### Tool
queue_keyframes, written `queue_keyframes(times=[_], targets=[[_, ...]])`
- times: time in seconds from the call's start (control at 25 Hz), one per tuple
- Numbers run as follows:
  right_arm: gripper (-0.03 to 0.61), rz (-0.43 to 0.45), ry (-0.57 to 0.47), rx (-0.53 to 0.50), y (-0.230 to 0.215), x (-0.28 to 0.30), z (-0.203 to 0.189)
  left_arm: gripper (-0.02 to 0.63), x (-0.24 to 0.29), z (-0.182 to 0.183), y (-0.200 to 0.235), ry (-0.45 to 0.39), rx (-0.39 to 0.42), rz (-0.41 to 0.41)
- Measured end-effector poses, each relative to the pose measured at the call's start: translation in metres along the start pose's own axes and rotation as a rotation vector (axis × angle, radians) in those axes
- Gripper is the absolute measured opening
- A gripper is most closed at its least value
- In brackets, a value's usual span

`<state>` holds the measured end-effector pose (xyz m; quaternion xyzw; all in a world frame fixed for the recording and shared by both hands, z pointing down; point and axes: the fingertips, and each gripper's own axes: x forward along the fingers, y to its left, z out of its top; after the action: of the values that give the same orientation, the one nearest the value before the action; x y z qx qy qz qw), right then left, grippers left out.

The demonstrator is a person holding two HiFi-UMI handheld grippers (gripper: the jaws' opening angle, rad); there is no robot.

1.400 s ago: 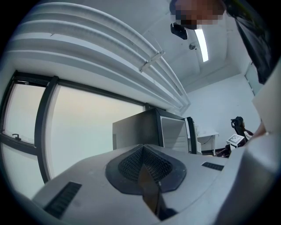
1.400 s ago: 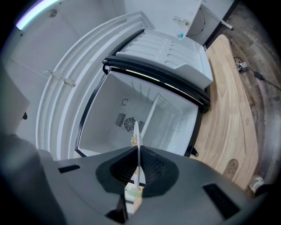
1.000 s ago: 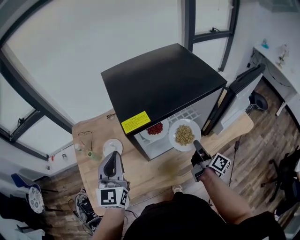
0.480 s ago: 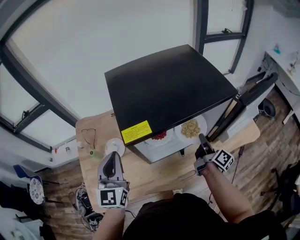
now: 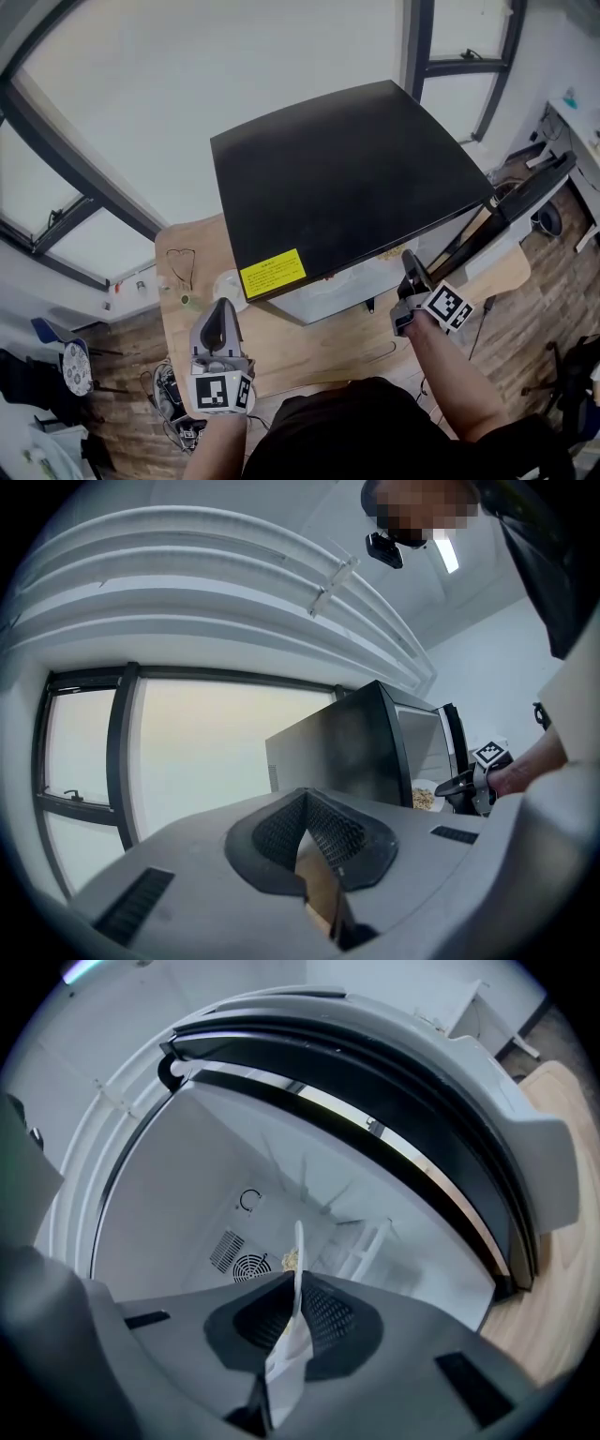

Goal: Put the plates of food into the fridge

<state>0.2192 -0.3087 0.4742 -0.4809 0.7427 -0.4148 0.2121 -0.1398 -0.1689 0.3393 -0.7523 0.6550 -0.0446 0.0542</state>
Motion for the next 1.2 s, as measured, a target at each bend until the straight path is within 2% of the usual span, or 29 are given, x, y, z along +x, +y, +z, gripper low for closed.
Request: queue_keyframes(times=[0.08, 0.4, 0.56, 0.8, 0.96, 1.2], targets=[[0.037, -0.009, 0.018, -0.069, 0.000, 0.005, 0.002, 0.005, 0.003, -0.002, -0.004, 0.004, 0.006, -0.005], [0.089, -0.147, 0.140, -0.424, -0.014, 0.022, 0.001, 0.005, 0.013, -0.002, -0.006, -0.001, 0.013, -0.004], [0.100, -0.199, 0.174, -0.555, -0.015, 0.029, 0.001, 0.005, 0.015, 0.001, -0.008, -0.010, 0.020, -0.003], [0.117, -0.278, 0.201, -0.658, -0.026, 0.036, 0.004, 0.005, 0.013, 0.003, -0.003, -0.014, 0.019, 0.021], [0.117, -0.287, 0.178, -0.704, -0.025, 0.037, 0.009, 0.005, 0.011, -0.001, -0.001, -0.005, 0.012, 0.033], [0.117, -0.280, 0.124, -0.717, -0.019, 0.033, 0.017, 0.005, 0.006, -0.006, -0.001, -0.004, 0.027, 0.034]])
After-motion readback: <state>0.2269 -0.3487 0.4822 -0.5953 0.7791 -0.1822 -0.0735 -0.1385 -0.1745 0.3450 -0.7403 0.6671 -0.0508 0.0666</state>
